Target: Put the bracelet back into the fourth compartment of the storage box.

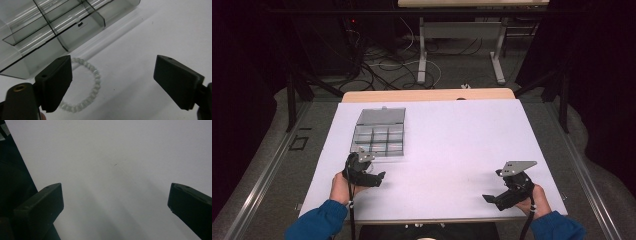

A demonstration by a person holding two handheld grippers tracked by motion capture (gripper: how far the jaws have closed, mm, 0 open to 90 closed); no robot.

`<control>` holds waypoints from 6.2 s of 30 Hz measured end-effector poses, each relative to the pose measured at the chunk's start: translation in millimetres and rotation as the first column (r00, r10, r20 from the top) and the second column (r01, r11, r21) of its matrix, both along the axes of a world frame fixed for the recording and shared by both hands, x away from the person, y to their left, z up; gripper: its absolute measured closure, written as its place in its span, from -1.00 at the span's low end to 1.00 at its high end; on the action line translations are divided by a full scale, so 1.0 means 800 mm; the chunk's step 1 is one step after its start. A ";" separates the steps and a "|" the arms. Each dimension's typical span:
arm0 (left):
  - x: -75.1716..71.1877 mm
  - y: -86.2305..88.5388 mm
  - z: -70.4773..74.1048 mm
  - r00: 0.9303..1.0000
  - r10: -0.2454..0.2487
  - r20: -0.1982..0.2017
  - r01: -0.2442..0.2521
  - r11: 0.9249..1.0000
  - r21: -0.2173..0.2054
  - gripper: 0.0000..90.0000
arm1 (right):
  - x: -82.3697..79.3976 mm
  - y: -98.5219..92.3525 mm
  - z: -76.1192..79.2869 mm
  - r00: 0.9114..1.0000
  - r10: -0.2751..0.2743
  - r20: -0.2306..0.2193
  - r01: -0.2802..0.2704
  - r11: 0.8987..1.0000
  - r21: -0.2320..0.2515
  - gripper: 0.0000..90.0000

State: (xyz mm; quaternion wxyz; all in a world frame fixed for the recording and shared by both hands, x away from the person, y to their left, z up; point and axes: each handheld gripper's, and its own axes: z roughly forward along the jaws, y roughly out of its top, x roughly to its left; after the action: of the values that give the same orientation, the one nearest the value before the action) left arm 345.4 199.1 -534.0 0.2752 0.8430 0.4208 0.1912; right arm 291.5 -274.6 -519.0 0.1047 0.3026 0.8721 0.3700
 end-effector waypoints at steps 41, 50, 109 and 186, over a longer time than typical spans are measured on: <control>0.019 0.018 -0.013 0.987 0.069 -0.143 -0.072 0.997 -0.014 0.90 | -0.002 0.000 -0.001 1.000 0.003 -0.002 -0.003 1.000 -0.014 -1.00; 0.018 0.019 -0.012 0.990 0.052 -0.129 -0.055 0.998 -0.017 0.90 | -0.002 0.000 -0.001 1.000 -0.004 0.002 0.004 1.000 -0.011 -0.99; -0.012 0.045 0.038 0.988 0.105 0.109 -0.097 0.992 -0.075 0.90 | 0.001 -0.001 -0.001 1.000 -0.006 -0.007 0.006 1.000 -0.008 -1.00; 0.013 0.057 0.083 0.950 0.179 0.255 -0.145 0.979 -0.144 0.90 | 0.005 0.001 -0.004 1.000 0.007 -0.001 -0.007 1.000 -0.020 -0.99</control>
State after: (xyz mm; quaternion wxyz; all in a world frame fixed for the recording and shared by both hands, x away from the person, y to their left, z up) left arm 355.9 244.6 -467.4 0.3642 0.7535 0.4587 0.2987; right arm 295.2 -273.8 -522.3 0.1060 0.2985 0.8769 0.3615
